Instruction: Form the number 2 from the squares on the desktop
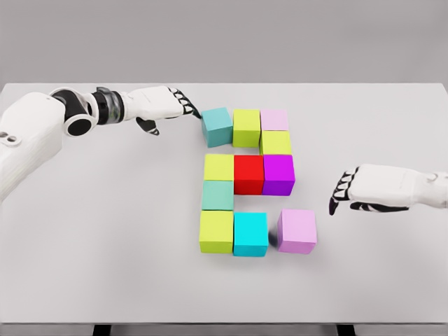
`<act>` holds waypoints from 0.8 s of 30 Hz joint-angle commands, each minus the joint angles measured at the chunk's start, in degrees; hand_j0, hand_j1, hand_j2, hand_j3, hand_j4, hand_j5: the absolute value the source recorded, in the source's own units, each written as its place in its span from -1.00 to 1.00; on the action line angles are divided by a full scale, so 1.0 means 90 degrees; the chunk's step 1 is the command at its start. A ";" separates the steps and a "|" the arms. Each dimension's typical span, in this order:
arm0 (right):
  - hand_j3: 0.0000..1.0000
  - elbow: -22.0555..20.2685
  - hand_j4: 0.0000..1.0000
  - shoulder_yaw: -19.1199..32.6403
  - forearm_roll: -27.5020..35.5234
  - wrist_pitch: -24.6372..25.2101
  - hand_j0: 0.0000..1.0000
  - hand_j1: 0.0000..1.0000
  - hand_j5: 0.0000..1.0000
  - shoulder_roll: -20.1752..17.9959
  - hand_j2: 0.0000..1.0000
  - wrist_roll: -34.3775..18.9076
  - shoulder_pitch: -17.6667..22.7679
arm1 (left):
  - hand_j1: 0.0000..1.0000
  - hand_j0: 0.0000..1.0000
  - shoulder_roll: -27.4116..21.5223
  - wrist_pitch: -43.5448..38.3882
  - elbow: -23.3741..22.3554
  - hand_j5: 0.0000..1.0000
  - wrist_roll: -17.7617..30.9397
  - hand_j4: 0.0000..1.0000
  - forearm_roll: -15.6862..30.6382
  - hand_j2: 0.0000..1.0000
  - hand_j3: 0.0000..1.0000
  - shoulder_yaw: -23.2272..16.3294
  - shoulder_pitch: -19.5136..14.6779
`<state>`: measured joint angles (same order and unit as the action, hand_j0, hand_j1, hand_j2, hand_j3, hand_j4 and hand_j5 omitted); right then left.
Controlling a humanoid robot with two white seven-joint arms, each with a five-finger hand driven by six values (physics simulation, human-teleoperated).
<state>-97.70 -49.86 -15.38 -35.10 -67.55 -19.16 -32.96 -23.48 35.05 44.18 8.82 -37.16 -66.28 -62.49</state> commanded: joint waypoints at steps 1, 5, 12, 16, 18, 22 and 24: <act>0.13 0.0006 0.13 -0.0182 0.0030 0.0011 0.13 0.13 0.13 -0.0073 0.13 0.0234 0.0000 | 0.92 0.92 0.0059 -0.0006 -0.0016 0.92 -0.0004 0.92 0.0028 0.92 0.92 0.0020 0.0000; 0.13 0.0016 0.13 -0.0339 -0.0117 0.0011 0.13 0.13 0.13 -0.0063 0.13 0.0596 0.0020 | 0.94 0.94 0.0079 -0.0006 -0.0055 0.94 -0.0004 0.94 0.0028 0.94 0.94 0.0049 -0.0010; 0.13 0.0133 0.13 -0.0544 -0.0546 0.0011 0.13 0.13 0.13 -0.0053 0.13 0.1435 0.0078 | 0.98 0.98 0.0138 -0.0006 -0.0133 0.98 -0.0004 0.98 0.0028 0.98 0.98 0.0118 -0.0020; 0.13 0.0143 0.13 -0.0680 -0.0791 0.0011 0.13 0.13 0.13 -0.0063 0.13 0.1758 0.0107 | 1.00 1.00 0.0216 -0.0006 -0.0192 1.00 -0.0004 1.00 0.0037 1.00 1.00 0.0128 -0.0049; 0.13 0.0133 0.13 -0.0768 -0.0908 0.0011 0.13 0.13 0.13 -0.0082 0.13 0.1865 0.0127 | 1.00 1.00 0.0216 -0.0006 -0.0241 1.00 -0.0004 1.00 0.0028 1.00 1.00 0.0186 -0.0059; 0.13 0.0133 0.13 -0.0876 -0.1093 0.0011 0.13 0.13 0.13 -0.0092 0.13 0.1973 0.0186 | 1.00 1.00 0.0216 -0.0006 -0.0290 1.00 -0.0004 1.00 0.0037 1.00 1.00 0.0216 -0.0068; 0.13 0.0133 0.13 -0.0885 -0.1113 0.0011 0.13 0.13 0.13 -0.0082 0.13 0.2012 0.0195 | 1.00 1.00 0.0216 -0.0006 -0.0280 1.00 -0.0004 1.00 0.0037 1.00 1.00 0.0245 -0.0068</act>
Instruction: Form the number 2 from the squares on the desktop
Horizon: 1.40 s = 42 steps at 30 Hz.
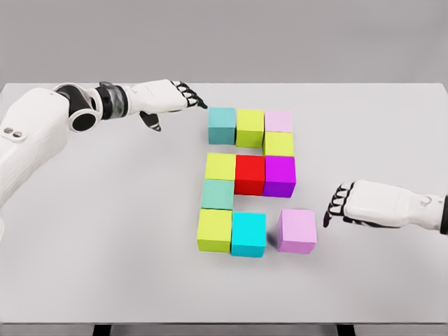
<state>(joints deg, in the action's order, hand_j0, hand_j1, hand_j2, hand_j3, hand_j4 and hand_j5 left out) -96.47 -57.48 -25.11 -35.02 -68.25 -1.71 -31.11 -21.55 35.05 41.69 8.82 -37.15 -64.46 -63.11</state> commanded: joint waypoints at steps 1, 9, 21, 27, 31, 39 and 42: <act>0.13 -0.0004 0.13 -0.0039 -0.0032 0.0003 0.13 0.13 0.13 -0.0004 0.13 0.0073 0.0000 | 1.00 1.00 0.0002 -0.0006 -0.0013 1.00 -0.0003 1.00 0.0035 1.00 1.00 0.0043 0.0000; 0.13 0.0006 0.13 -0.0049 -0.0110 0.0003 0.13 0.13 0.13 0.0094 0.13 0.0083 0.0039 | 1.00 1.00 -0.0027 -0.0006 -0.0003 1.00 -0.0003 1.00 0.0026 1.00 1.00 0.0043 0.0078; 0.13 0.0211 0.13 -0.0010 -0.0159 0.0003 0.13 0.13 0.13 0.0299 0.13 0.0083 0.0078 | 1.00 1.00 -0.0057 -0.0006 -0.0003 1.00 0.0026 1.00 0.0016 1.00 1.00 0.0014 0.0117; 0.12 0.0172 0.12 -0.0020 -0.0168 0.0003 0.12 0.12 0.12 0.0367 0.12 0.0063 0.0088 | 1.00 1.00 -0.0135 -0.0006 -0.0013 1.00 0.0026 1.00 0.0016 1.00 1.00 0.0063 0.0107; 0.10 0.0152 0.10 -0.0039 -0.0188 0.0003 0.10 0.10 0.10 0.0406 0.10 0.0063 0.0098 | 1.00 1.00 -0.0184 -0.0006 -0.0013 1.00 0.0026 1.00 0.0016 1.00 1.00 0.0063 0.0107; 0.10 -0.0004 0.10 -0.0039 -0.0169 0.0003 0.10 0.10 0.10 0.0396 0.10 0.0063 0.0107 | 1.00 1.00 -0.0135 -0.0006 0.0006 1.00 0.0163 1.00 0.0006 1.00 1.00 -0.0025 0.0127; 0.10 -0.0004 0.10 -0.0039 -0.0178 0.0003 0.10 0.10 0.10 0.0396 0.10 0.0063 0.0107 | 1.00 1.00 -0.0115 -0.0006 0.0006 1.00 0.0163 1.00 0.0006 1.00 1.00 -0.0025 0.0127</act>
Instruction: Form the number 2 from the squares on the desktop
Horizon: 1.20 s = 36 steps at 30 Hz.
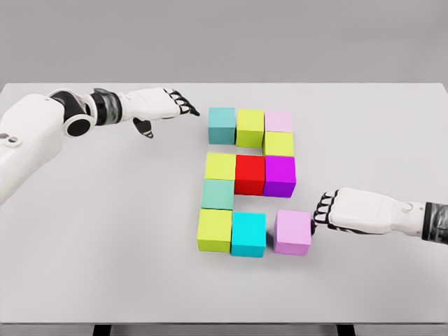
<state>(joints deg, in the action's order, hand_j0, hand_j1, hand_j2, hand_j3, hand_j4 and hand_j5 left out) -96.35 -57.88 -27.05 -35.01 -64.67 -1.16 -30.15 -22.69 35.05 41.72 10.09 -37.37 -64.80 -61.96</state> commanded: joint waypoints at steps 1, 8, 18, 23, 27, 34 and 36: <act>0.09 -0.0027 0.09 0.0005 0.0046 0.0002 0.09 0.09 0.09 -0.0002 0.09 0.0002 0.0000 | 1.00 1.00 0.0021 -0.0006 0.0003 1.00 0.0031 1.00 0.0031 1.00 1.00 0.0013 0.0000; 0.08 -0.0115 0.08 0.0005 0.0047 0.0002 0.08 0.08 0.08 0.0017 0.08 0.0002 0.0000 | 1.00 1.00 0.0031 -0.0006 0.0071 1.00 0.0129 1.00 0.0031 1.00 1.00 0.0013 0.0049; 0.08 -0.0037 0.08 0.0015 0.0046 0.0002 0.08 0.08 0.08 -0.0012 0.08 0.0012 0.0010 | 1.00 1.00 0.0119 -0.0006 0.0100 1.00 0.0207 1.00 0.0060 1.00 1.00 0.0013 0.0068; 0.08 0.0041 0.08 0.0034 0.0037 0.0002 0.08 0.08 0.08 -0.0002 0.08 0.0012 0.0000 | 1.00 1.00 0.0148 -0.0006 0.0198 1.00 0.0207 1.00 0.0050 1.00 1.00 0.0022 0.0078; 0.08 0.0090 0.08 0.0054 0.0037 0.0002 0.08 0.08 0.08 0.0037 0.08 0.0012 0.0000 | 1.00 1.00 0.0177 -0.0006 0.0188 1.00 0.0207 1.00 0.0050 1.00 1.00 0.0022 0.0078; 0.08 0.0041 0.08 0.0044 0.0046 0.0002 0.08 0.08 0.08 0.0095 0.08 0.0002 0.0000 | 1.00 1.00 0.0168 -0.0006 0.0169 1.00 0.0207 1.00 0.0040 1.00 1.00 0.0032 0.0078; 0.08 -0.0066 0.08 0.0044 0.0066 0.0002 0.08 0.08 0.08 0.0095 0.08 -0.0018 0.0000 | 1.00 1.00 0.0168 -0.0006 0.0149 1.00 0.0207 1.00 0.0040 1.00 1.00 0.0042 0.0078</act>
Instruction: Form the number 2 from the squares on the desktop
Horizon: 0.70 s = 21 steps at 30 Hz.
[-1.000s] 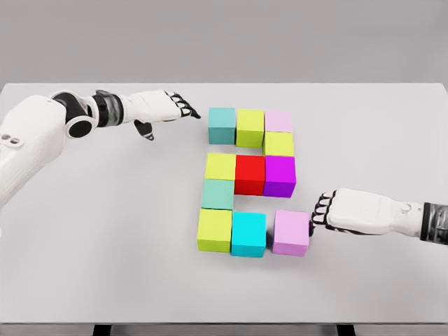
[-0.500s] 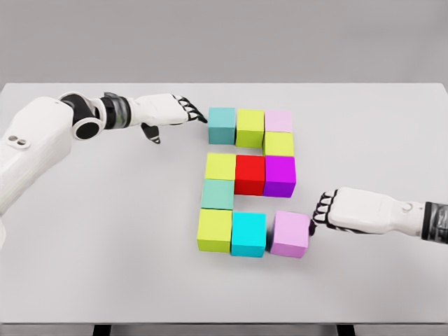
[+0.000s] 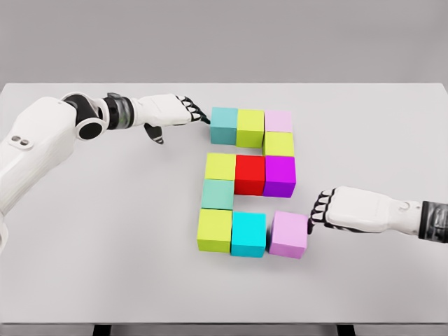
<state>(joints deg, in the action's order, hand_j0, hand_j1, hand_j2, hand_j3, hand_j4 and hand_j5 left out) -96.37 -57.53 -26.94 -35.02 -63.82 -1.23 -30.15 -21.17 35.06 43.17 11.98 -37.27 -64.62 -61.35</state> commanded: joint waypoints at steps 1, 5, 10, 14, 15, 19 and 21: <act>0.08 -0.0122 0.08 0.0005 0.0053 0.0002 0.08 0.08 0.08 0.0001 0.08 -0.0010 0.0000 | 1.00 1.00 -0.0011 -0.0007 -0.0031 1.00 -0.0003 1.00 0.0030 1.00 1.00 0.0041 0.0000; 0.08 -0.0122 0.08 0.0005 0.0044 0.0002 0.08 0.08 0.08 0.0001 0.08 -0.0010 0.0000 | 1.00 1.00 -0.0079 -0.0007 -0.0061 1.00 -0.0003 1.00 0.0049 1.00 1.00 0.0080 -0.0029; 0.08 -0.0064 0.08 0.0015 0.0034 0.0002 0.08 0.08 0.08 0.0001 0.08 0.0010 0.0000 | 1.00 1.00 -0.0314 -0.0007 -0.0061 1.00 -0.0013 1.00 0.0098 1.00 1.00 0.0217 -0.0010; 0.08 -0.0054 0.08 0.0015 0.0034 0.0002 0.08 0.08 0.08 0.0001 0.08 0.0010 0.0000 | 1.00 1.00 -0.0421 -0.0007 -0.0070 1.00 -0.0013 1.00 0.0108 1.00 1.00 0.0265 -0.0029; 0.08 -0.0054 0.08 0.0015 0.0034 0.0002 0.08 0.08 0.08 0.0001 0.08 0.0010 0.0000 | 1.00 1.00 -0.0450 -0.0007 -0.0070 1.00 -0.0023 1.00 0.0108 1.00 1.00 0.0324 -0.0020; 0.08 -0.0064 0.08 0.0015 0.0034 0.0002 0.08 0.08 0.08 0.0001 0.08 0.0000 0.0000 | 1.00 1.00 -0.0704 -0.0007 -0.0061 1.00 -0.0023 1.00 0.0089 1.00 1.00 0.0675 0.0195; 0.08 -0.0064 0.08 0.0015 0.0034 0.0002 0.08 0.08 0.08 0.0040 0.08 0.0000 0.0000 | 1.00 1.00 -0.0792 -0.0007 -0.0051 1.00 -0.0023 1.00 0.0040 1.00 1.00 0.0958 0.0351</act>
<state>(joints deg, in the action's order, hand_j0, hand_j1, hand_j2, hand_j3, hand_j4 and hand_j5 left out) -96.94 -57.42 -26.99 -35.02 -63.61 -1.23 -30.15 -27.30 35.08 42.66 11.82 -36.93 -58.28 -57.83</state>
